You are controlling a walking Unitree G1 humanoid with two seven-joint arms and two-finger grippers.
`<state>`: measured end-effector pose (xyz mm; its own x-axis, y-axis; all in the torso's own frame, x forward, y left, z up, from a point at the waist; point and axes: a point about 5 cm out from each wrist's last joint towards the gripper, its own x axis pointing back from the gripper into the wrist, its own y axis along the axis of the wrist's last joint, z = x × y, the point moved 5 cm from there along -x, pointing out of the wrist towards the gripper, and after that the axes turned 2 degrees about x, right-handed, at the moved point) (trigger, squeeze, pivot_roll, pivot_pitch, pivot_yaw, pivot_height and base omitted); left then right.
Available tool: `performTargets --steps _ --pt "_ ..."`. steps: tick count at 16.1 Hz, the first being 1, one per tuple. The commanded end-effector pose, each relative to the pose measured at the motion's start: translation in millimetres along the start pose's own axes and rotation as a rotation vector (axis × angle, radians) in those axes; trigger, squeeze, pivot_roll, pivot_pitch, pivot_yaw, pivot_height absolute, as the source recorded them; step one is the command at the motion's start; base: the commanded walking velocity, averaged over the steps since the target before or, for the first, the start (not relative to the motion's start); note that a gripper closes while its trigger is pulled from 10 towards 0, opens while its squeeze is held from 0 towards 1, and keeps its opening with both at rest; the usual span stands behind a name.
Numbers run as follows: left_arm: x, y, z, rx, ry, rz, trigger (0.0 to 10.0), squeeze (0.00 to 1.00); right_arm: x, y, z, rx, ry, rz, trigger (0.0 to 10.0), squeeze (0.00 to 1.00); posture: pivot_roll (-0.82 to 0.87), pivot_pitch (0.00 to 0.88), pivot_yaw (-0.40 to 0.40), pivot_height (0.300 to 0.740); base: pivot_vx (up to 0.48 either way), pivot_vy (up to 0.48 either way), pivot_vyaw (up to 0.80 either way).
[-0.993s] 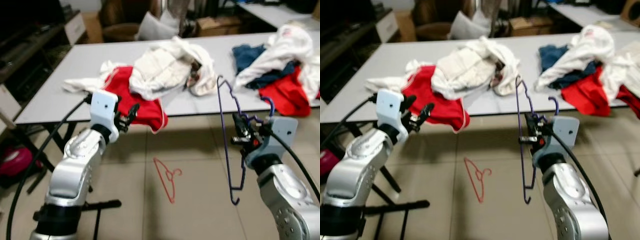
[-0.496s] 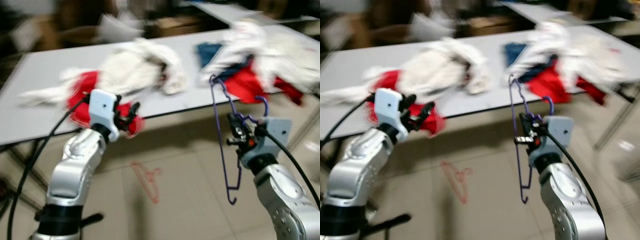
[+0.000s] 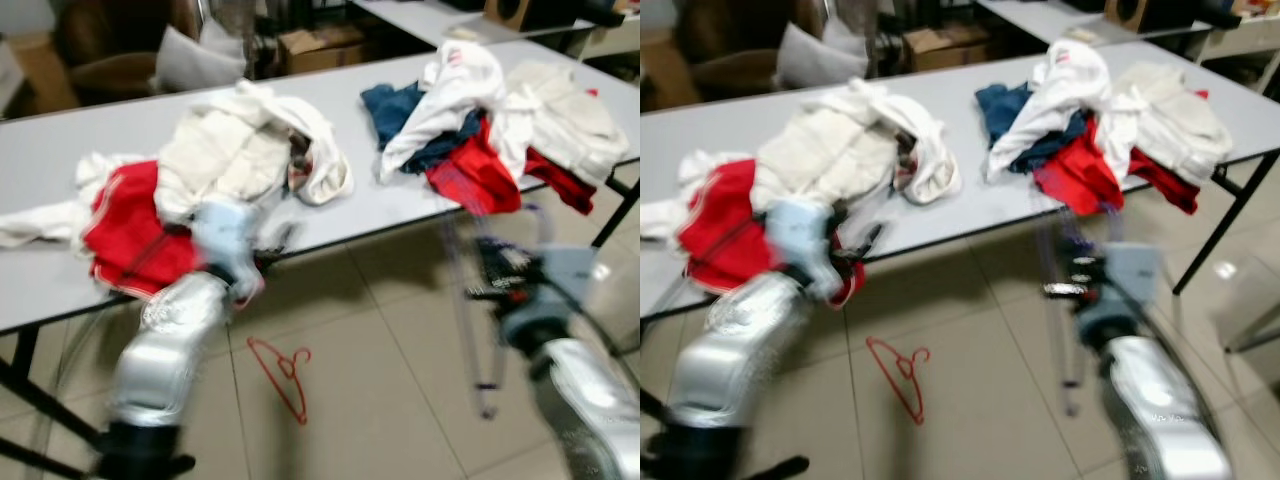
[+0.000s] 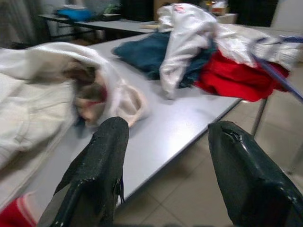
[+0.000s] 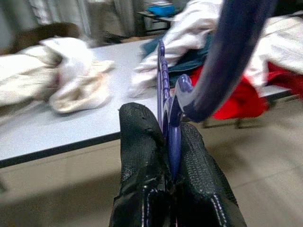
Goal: Hang hanger
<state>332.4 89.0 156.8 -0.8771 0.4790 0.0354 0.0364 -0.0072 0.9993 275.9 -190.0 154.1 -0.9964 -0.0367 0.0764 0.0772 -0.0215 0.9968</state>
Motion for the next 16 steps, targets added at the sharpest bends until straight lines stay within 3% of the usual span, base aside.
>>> performTargets --steps 1,5,9,16 --pt "6.6 -2.7 15.6 -0.024 0.047 0.012 10.0 0.0 -0.8 5.8 10.0 -0.007 0.043 -0.029 10.0 0.0 -0.22 0.0 0.044 0.74 0.337 0.0 0.0" --pt "5.6 -7.0 10.3 -0.041 0.021 0.024 10.0 0.0 1.4 1.7 10.7 -0.015 0.051 -0.007 10.0 0.0 -0.23 0.0 0.05 0.74 0.335 0.0 -0.1" --pt "3.9 -8.3 6.5 -0.05 0.001 0.028 10.0 0.0 4.9 1.2 5.8 -0.006 0.03 -0.008 10.0 0.0 -0.24 0.0 0.059 0.74 0.332 0.0 -0.75" --pt "-0.2 -10.7 -0.1 -0.071 -0.032 0.037 10.0 0.0 8.0 3.7 3.3 -0.024 0.046 -0.011 10.0 0.0 -0.25 0.0 0.064 0.74 0.332 0.0 -0.11"
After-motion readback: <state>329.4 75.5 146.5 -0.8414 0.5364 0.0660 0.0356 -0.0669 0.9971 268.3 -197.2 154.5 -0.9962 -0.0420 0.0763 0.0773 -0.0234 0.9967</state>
